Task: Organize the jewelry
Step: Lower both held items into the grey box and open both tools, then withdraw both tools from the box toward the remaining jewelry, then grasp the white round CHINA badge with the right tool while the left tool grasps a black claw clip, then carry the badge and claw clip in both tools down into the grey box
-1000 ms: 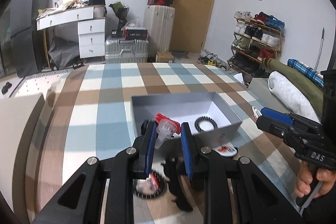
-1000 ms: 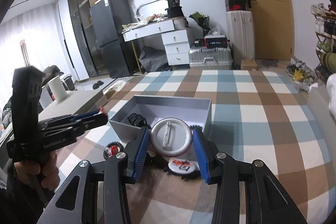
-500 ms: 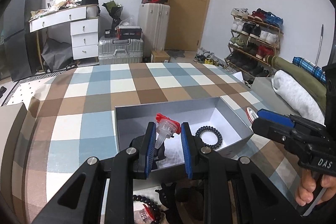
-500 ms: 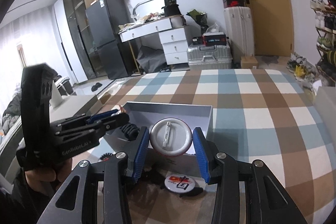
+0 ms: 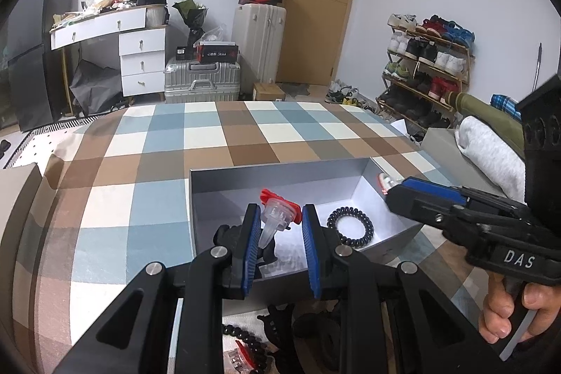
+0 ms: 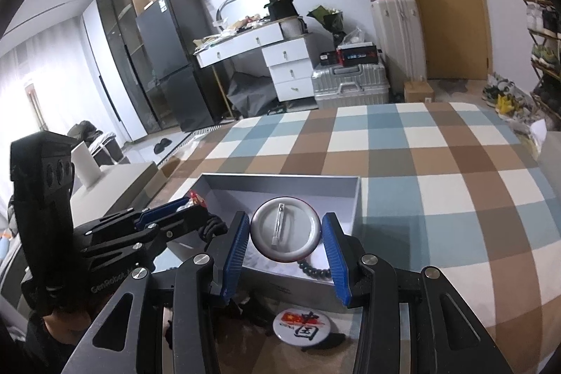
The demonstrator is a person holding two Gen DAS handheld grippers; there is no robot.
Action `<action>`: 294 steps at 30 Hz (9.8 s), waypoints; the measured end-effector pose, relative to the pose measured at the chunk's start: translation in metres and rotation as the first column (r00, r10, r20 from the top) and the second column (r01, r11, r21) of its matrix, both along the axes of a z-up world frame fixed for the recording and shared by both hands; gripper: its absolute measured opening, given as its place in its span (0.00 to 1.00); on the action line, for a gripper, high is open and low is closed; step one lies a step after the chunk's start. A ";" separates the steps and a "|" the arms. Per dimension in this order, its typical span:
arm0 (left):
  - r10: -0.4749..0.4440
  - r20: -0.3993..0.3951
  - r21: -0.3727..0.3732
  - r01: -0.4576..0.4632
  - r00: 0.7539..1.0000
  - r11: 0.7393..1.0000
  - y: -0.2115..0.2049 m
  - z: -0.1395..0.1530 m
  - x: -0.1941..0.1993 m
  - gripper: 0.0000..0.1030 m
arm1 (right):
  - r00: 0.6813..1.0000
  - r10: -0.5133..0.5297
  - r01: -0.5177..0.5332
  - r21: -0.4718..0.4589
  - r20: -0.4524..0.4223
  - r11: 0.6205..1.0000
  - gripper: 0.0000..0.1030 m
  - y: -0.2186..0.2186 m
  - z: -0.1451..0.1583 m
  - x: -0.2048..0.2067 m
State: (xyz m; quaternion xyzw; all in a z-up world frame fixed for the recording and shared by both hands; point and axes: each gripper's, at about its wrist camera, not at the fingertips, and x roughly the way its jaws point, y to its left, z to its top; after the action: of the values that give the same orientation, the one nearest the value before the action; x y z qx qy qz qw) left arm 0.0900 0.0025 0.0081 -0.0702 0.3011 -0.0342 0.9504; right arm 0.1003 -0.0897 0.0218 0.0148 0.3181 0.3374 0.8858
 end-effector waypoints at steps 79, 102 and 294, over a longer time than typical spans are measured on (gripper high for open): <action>0.156 -0.132 -0.010 -0.159 0.979 0.987 0.026 -0.014 -0.067 0.98 | 0.993 -0.088 0.081 -0.084 -0.080 0.993 1.00 -0.039 -0.012 -0.023; 0.202 -0.186 -0.054 -0.215 0.962 0.975 0.044 -0.032 -0.080 0.98 | 0.985 -0.062 0.020 -0.252 -0.160 0.968 1.00 -0.025 -0.050 -0.019; 0.048 -0.040 -0.049 -0.050 0.998 0.998 0.002 -0.002 0.000 0.25 | 0.996 0.038 -0.038 0.010 -0.075 0.999 0.40 0.015 -0.003 0.009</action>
State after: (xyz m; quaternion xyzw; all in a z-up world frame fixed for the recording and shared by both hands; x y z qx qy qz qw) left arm 0.0895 0.0045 0.0058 -0.1021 0.3169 -0.0173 0.9428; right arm 0.1091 -0.0750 0.0186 0.0250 0.3501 0.3547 0.8666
